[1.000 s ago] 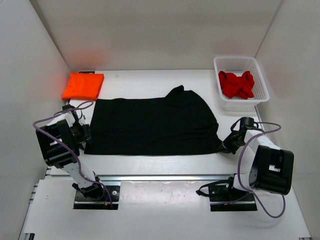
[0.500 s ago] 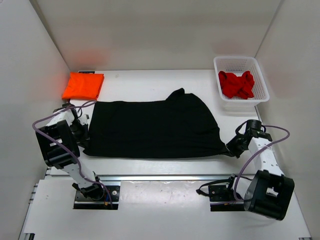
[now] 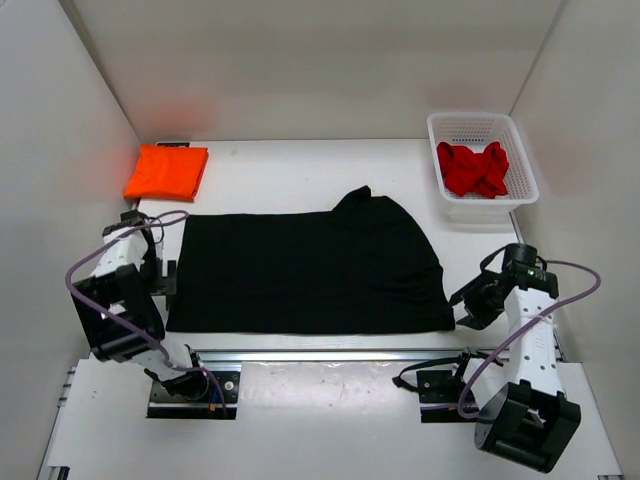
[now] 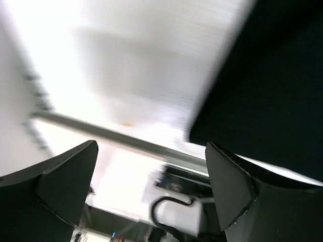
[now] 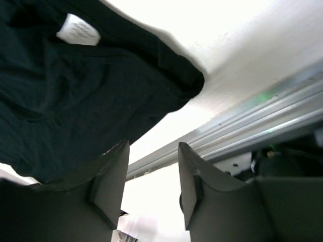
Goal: Fold and stack the t-shirts
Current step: Fold the flattened tshirt in 1/3 of the way
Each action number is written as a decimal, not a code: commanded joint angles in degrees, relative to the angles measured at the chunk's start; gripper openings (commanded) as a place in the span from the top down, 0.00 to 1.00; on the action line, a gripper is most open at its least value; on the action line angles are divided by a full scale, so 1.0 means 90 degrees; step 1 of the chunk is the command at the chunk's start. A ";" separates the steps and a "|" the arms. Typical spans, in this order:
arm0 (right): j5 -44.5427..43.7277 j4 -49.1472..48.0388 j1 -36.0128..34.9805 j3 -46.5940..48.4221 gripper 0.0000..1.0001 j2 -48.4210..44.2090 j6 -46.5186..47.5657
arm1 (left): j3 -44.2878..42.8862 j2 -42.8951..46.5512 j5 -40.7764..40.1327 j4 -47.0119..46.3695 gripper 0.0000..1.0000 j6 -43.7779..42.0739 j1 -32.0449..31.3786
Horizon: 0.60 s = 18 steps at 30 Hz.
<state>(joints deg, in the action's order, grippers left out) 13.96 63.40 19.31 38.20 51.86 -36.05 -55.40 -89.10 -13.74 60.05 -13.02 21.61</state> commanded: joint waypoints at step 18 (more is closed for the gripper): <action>-0.0329 -0.1936 -0.2527 0.4045 0.62 0.4734 0.1447 | -0.5696 -0.2489 0.3161 -0.0384 0.18 -0.0196 -0.6178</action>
<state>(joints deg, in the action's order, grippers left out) 12.25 49.12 -3.88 70.02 92.64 -25.85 -99.35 -103.11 -3.14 52.16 -16.38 -31.99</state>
